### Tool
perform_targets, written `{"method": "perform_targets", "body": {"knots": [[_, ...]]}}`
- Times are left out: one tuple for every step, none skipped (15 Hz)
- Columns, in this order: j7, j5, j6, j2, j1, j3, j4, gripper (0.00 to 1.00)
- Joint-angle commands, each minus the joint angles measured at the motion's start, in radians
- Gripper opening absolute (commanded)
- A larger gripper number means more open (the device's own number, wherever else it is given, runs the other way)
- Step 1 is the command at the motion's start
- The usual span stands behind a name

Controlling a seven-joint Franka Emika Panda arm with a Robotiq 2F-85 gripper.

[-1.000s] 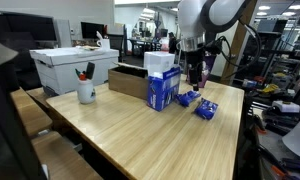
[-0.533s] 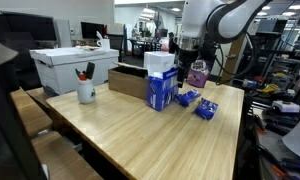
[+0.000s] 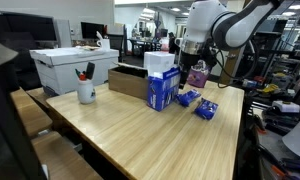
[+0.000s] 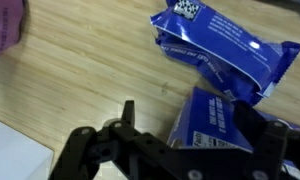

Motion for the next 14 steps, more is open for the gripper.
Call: {"method": "perform_targets", "body": {"knots": [[-0.241,0.106,0.14,-0.015,-0.023,-0.008,-0.073,1.0],[-0.306,0.14,0.167,-0.01,-0.025,-0.007,-0.084,1.0],[-0.369,0.164,0.187,-0.005,-0.027,-0.007,-0.093,1.0],[-0.431,0.195,0.192,-0.004,-0.027,-0.006,-0.099,1.0],[-0.499,0.226,0.183,-0.004,-0.029,-0.006,-0.102,1.0],[-0.531,0.235,0.167,-0.003,-0.028,-0.006,-0.101,1.0],[-0.575,0.259,0.142,-0.003,-0.028,-0.004,-0.098,1.0],[-0.603,0.27,0.114,-0.003,-0.028,-0.003,-0.092,1.0],[-0.622,0.285,0.075,-0.001,-0.027,-0.003,-0.081,1.0],[-0.64,0.295,0.052,0.003,-0.029,-0.004,-0.074,1.0],[-0.668,0.312,0.019,0.005,-0.03,-0.004,-0.066,1.0],[-0.685,0.318,-0.016,0.007,-0.03,-0.005,-0.057,1.0],[-0.696,0.325,-0.052,0.009,-0.031,-0.006,-0.046,1.0],[-0.704,0.33,-0.083,0.009,-0.032,-0.007,-0.036,1.0]]}}
